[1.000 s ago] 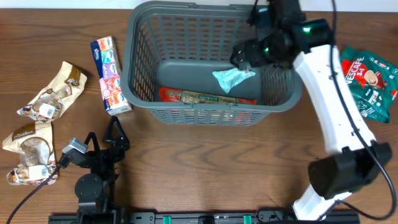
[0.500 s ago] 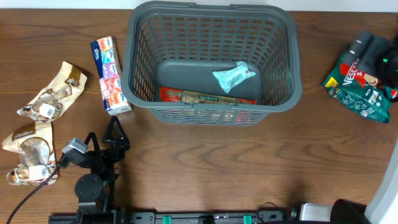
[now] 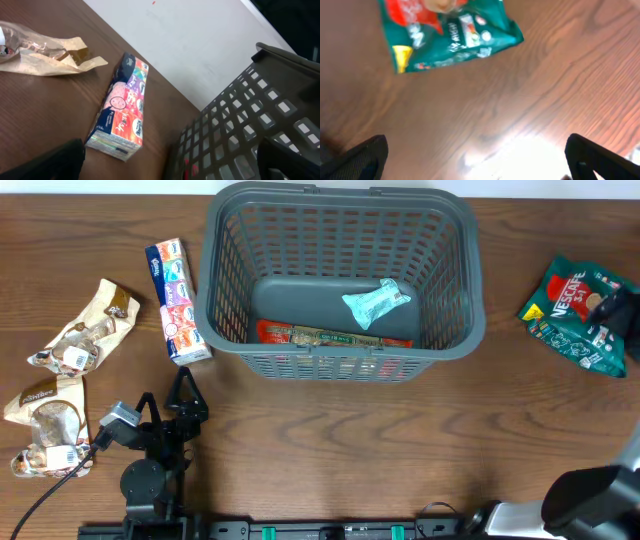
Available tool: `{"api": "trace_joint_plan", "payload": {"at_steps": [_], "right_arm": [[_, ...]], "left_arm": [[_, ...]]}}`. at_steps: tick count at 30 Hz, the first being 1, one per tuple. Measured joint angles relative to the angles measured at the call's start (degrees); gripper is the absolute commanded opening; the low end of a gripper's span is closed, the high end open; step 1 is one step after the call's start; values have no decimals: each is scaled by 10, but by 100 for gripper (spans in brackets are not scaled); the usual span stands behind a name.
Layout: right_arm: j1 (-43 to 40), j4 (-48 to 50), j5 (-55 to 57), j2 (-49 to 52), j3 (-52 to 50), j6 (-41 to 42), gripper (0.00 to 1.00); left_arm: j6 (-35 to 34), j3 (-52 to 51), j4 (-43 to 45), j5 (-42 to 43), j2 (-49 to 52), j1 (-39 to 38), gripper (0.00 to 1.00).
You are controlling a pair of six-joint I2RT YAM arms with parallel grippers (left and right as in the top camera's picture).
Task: Pack container
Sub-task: 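Move the right gripper back toward the green Nescafé bag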
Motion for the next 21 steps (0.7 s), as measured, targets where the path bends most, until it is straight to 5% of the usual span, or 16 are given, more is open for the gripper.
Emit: {"api": "trace_joint_plan", "payload": {"at_steps": [9, 21], "right_arm": [[-79, 106, -48, 2, -151, -2, 99], [-128, 202, -97, 2, -188, -40, 99]], "left_arm": [[0, 0, 0, 0, 0, 0, 99], [0, 0, 0, 0, 0, 0, 99]]}}
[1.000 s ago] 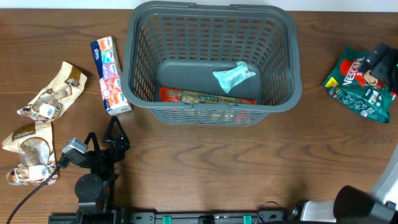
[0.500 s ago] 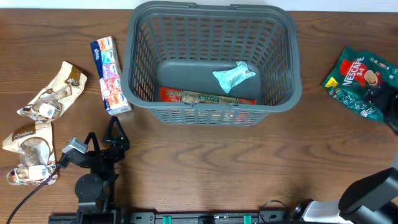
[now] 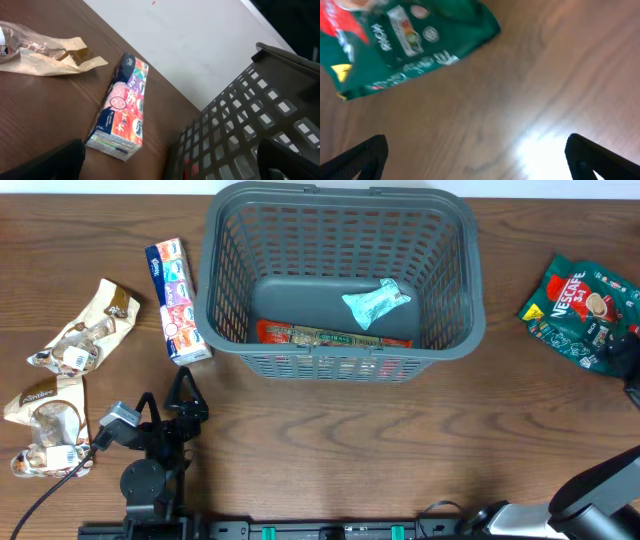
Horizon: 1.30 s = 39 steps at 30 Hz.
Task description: Pack container
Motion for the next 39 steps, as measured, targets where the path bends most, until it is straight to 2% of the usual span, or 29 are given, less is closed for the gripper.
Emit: {"api": "trace_joint_plan", "payload": {"at_steps": [11, 19, 27, 33, 39], "right_arm": [[-50, 86, -111, 0, -17, -61, 99], [-113, 189, -202, 0, -126, -69, 99], [-139, 271, -292, 0, -198, -69, 99], [-144, 283, -300, 2, -220, -44, 99], [-149, 265, -239, 19, -221, 2, 99]], "left_arm": [[0, 0, 0, 0, 0, 0, 99], [0, 0, 0, 0, 0, 0, 99], [0, 0, 0, 0, 0, 0, 99], [0, 0, 0, 0, 0, 0, 99], [0, 0, 0, 0, 0, 0, 99]]}}
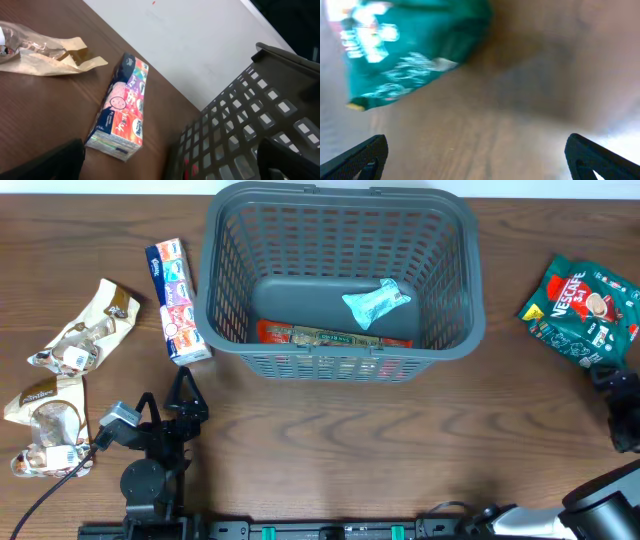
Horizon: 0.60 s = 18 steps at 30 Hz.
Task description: Pack container
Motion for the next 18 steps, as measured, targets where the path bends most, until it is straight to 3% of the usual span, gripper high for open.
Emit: {"api": "trace_joint_plan", "payload": {"at_steps": [12, 18], "right_arm": [[12, 2, 34, 30, 1, 21, 99], [43, -49, 36, 45, 54, 17, 99]], "left_arm": [[0, 0, 0, 0, 0, 0, 99], [0, 0, 0, 0, 0, 0, 99]]}}
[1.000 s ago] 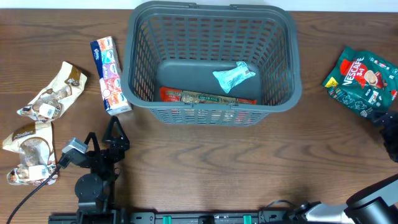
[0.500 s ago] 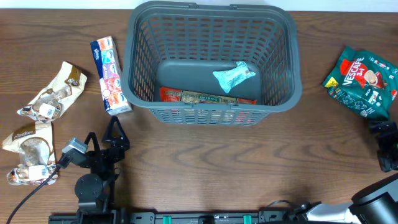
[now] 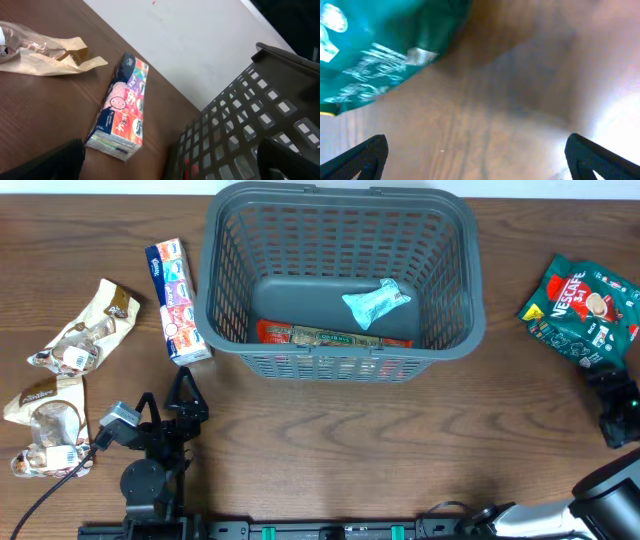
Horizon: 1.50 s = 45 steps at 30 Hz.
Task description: Pack container
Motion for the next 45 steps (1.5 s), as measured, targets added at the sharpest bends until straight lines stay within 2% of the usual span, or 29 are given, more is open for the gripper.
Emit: {"api": "trace_joint_plan", "payload": {"at_steps": [8, 16, 22, 31, 45], "right_arm": [[14, -51, 7, 2, 94, 7, 99], [13, -82, 75, 2, 100, 17, 99], [2, -80, 85, 15, 101, 16, 99], [1, -53, 41, 85, 102, 10, 100], [1, 16, -54, 88, 102, -17, 99]], "left_arm": [[0, 0, 0, 0, 0, 0, 99], [0, 0, 0, 0, 0, 0, 99], [0, 0, 0, 0, 0, 0, 99], [0, 0, 0, 0, 0, 0, 99], [0, 0, 0, 0, 0, 0, 99]]}}
